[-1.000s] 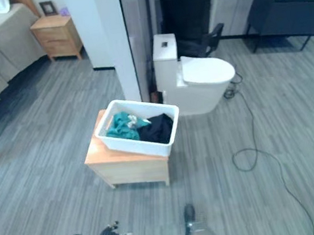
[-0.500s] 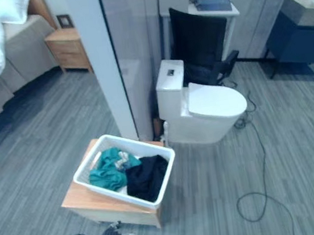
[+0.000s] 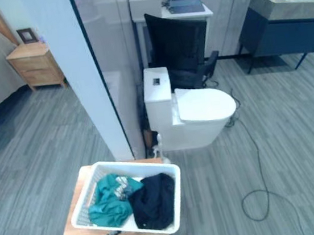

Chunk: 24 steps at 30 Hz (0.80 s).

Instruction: Grab the laundry basket,head to the washer,open it,put in the laundry and shut it.

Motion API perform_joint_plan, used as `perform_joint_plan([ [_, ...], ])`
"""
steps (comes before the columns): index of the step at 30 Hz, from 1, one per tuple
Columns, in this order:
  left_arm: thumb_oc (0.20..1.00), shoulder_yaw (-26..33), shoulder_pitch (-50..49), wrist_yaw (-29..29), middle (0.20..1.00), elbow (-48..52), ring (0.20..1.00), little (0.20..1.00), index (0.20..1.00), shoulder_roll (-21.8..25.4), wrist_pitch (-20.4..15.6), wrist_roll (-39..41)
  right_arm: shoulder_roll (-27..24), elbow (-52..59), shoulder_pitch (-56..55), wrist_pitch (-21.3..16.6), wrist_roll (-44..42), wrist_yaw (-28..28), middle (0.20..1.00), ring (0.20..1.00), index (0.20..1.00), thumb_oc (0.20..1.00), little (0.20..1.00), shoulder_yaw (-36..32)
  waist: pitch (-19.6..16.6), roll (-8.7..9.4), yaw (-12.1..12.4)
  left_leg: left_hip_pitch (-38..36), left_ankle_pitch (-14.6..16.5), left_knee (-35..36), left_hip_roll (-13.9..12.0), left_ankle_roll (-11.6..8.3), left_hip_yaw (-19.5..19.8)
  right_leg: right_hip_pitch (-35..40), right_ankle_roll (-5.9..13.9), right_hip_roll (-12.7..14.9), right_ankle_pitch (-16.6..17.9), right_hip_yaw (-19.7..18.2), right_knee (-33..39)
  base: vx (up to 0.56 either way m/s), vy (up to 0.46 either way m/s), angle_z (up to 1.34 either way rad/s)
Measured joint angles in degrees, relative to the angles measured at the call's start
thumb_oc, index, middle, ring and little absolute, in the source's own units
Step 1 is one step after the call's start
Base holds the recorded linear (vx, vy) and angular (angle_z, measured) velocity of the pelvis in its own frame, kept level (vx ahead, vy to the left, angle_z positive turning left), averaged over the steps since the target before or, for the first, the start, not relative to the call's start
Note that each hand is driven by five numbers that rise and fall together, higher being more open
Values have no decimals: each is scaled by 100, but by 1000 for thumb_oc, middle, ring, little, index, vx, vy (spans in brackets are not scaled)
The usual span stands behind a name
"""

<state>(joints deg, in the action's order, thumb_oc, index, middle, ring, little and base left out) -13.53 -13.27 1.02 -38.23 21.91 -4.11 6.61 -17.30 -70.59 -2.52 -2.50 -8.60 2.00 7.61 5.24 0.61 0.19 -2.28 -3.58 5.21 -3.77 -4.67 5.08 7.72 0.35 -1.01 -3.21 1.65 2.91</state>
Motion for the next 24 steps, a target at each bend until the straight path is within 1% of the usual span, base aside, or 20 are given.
perform_joint_plan([
  [1, 1000, 393, -655, 65, 1000, 937, 1000, 1000, 1000, 156, -27, 51, -1, 277, -185, -21, -79, 43, 1000, 1000, 1000, 1000, 1000, -245, 0, 3, 39, -41, 21, -1, 17, 28, -58, 16, 11, 20, -4, -51, 4, 61, 19, -21],
  [2, 1000, 716, -1247, 135, 1000, 1656, 1000, 1000, 1000, 344, -67, 130, -26, 518, -387, -17, -187, 68, 1000, 1000, 1000, 1000, 1000, -440, -9, -13, 86, -82, 55, 0, 34, 55, -110, 26, 35, 39, -20, -107, 12, 55, 18, -20],
  [3, 1000, 999, -1592, 202, 1000, 2031, 1000, 1000, 1000, 407, -63, 150, -43, 720, -549, 10, -203, 69, 1000, 1000, 1000, 1000, 1000, -580, -25, -41, 98, -86, 77, -1, 50, 75, -113, 18, 68, 53, -47, -112, 17, 30, 19, -9],
  [4, 1000, 1155, -1769, 219, 1000, 2138, 1000, 1000, 1000, 456, -50, 165, -63, 818, -655, 9, -234, 68, 1000, 1000, 1000, 1000, 1000, -644, -30, -85, 123, -81, 96, -1, 68, 107, -105, 13, 84, 71, -59, -112, 9, 76, 26, 3],
  [5, 1000, 1437, -1969, 231, 1000, 2194, 1000, 1000, 1000, 496, 37, 179, -115, 1079, -864, 111, -278, 69, 1000, 1000, 1000, 1000, 1000, -673, -22, -181, 197, -75, 102, 0, 85, 119, -108, -1, 90, 88, -65, -114, -2, 66, 23, -2],
  [6, 1000, 1792, -2318, 280, 1000, 2640, 1000, 1000, 1000, 449, 162, 174, -122, 1853, -1220, 229, -290, 77, 1000, 1000, 1000, 1000, 1000, -823, -24, -215, 220, -59, 111, 2, 87, 130, -126, -43, 98, 96, -76, -123, -31, 92, 34, -6],
  [7, 1000, 2232, -2784, 312, 1000, 3323, 1000, 1000, 1000, 516, 180, 113, -209, 3141, -1757, 276, -286, 75, 1000, 1000, 1000, 1000, 1000, -877, -1, -293, 212, -48, 115, 1, 89, 140, -135, -60, 101, 97, -79, -133, -34, 44, 27, -7],
  [8, 1000, 2427, -2822, 305, 1000, 3481, 1000, 1000, 1000, 510, 186, 46, -338, 3618, -1921, 289, -265, 77, 1000, 1000, 1000, 1000, 1000, -871, 13, -337, 216, -48, 113, 0, 91, 144, -134, -62, 103, 102, -74, -133, -35, 33, 34, -2],
  [9, 1000, 2504, -2671, 267, 1000, 3476, 1000, 1000, 1000, 469, 202, -62, -502, 3847, -1938, 340, -193, 78, 1000, 1000, 1000, 1000, 1000, -871, 7, -421, 213, -48, 108, 0, 93, 150, -135, -67, 93, 103, -61, -135, -45, 21, 36, -1],
  [10, 1000, 2535, -2445, 239, 1000, 3443, 1000, 1000, 1000, 442, 238, -94, -616, 3853, -1794, 388, -159, 74, 1000, 1000, 1000, 1000, 1000, -880, -1, -466, 210, -49, 106, 0, 91, 152, -135, -75, 88, 102, -57, -136, -60, 29, 49, 0],
  [12, 1000, 2472, -2060, 235, 1000, 3468, 1000, 1000, 1000, 403, 356, -231, -781, 3910, -1533, 568, -102, 80, 1000, 1000, 1000, 1000, 1000, -868, -14, -484, 210, -40, 106, 2, 75, 151, -141, -92, 84, 91, -55, -141, -66, 20, 48, -1],
  [14, 1000, 2433, -1569, 131, 1000, 3466, 1000, 1000, 1000, 370, 460, -568, -960, 4365, -1267, 786, 212, 67, 1000, 1000, 1000, 1000, 1000, -833, -56, -456, 195, 56, 93, 2, 43, 138, -155, -196, 65, 61, -30, -147, -68, -18, 49, -6],
  [16, 1000, 2225, -799, -28, 1000, 3386, 1000, 1000, 1000, 389, 600, -743, -1100, 4729, -649, 890, 499, 59, 1000, 1000, 1000, 1000, 1000, -648, -69, -426, 172, 167, 10, 0, 11, 150, -209, -299, 50, 28, 99, -191, -44, -69, 46, -13],
  [19, 1000, 1610, 504, -211, 1000, 3040, 1000, 1000, 1000, 618, 700, -779, -1093, 5000, 541, 920, 545, 32, 1000, 1000, 1000, 1000, 1000, -170, -3, -307, 131, 482, -131, -5, -10, 133, -234, -626, 68, -4, 226, -243, -40, -242, 59, -8],
  [20, 1000, 1162, 1349, -399, 1000, 2570, 1000, 1000, 1000, 741, 838, -773, -1060, 4946, 1245, 1022, 560, -154, 1000, 1000, 1000, 1000, 1000, 174, 107, -275, 118, 823, -211, -114, -11, 152, -192, -915, 96, -16, 282, -226, -128, -342, 65, 12],
  [21, 1000, 602, 2430, -479, 1000, 2057, 1000, 1000, 1000, 875, 978, -772, -877, 4842, 2316, 1025, 565, -220, 1000, 1000, 1000, 1000, 1000, 519, 503, -244, 101, 1159, -374, -141, -32, 139, -111, -1269, 116, -47, 379, -149, -235, -417, 83, 17],
  [22, 1000, 512, 2859, -552, 1000, 1805, 1000, 1000, 1000, 869, 1005, -758, -681, 4664, 2776, 1024, 543, -316, 1000, 1000, 1000, 1000, 1000, 570, 664, -211, 94, 1356, -435, -178, -48, 98, -88, -1472, 113, -68, 412, -110, -313, -387, 74, 14],
  [24, 1000, 491, 3508, -793, 1000, 1343, 1000, 1000, 1000, 886, 1104, -680, -489, 4505, 3424, 1113, 483, -502, 1000, 1000, 1000, 1000, 1000, 769, 941, -134, 135, 1819, -481, -381, -74, 40, -71, -1961, 108, -106, 425, -85, -566, -207, 42, 4],
])
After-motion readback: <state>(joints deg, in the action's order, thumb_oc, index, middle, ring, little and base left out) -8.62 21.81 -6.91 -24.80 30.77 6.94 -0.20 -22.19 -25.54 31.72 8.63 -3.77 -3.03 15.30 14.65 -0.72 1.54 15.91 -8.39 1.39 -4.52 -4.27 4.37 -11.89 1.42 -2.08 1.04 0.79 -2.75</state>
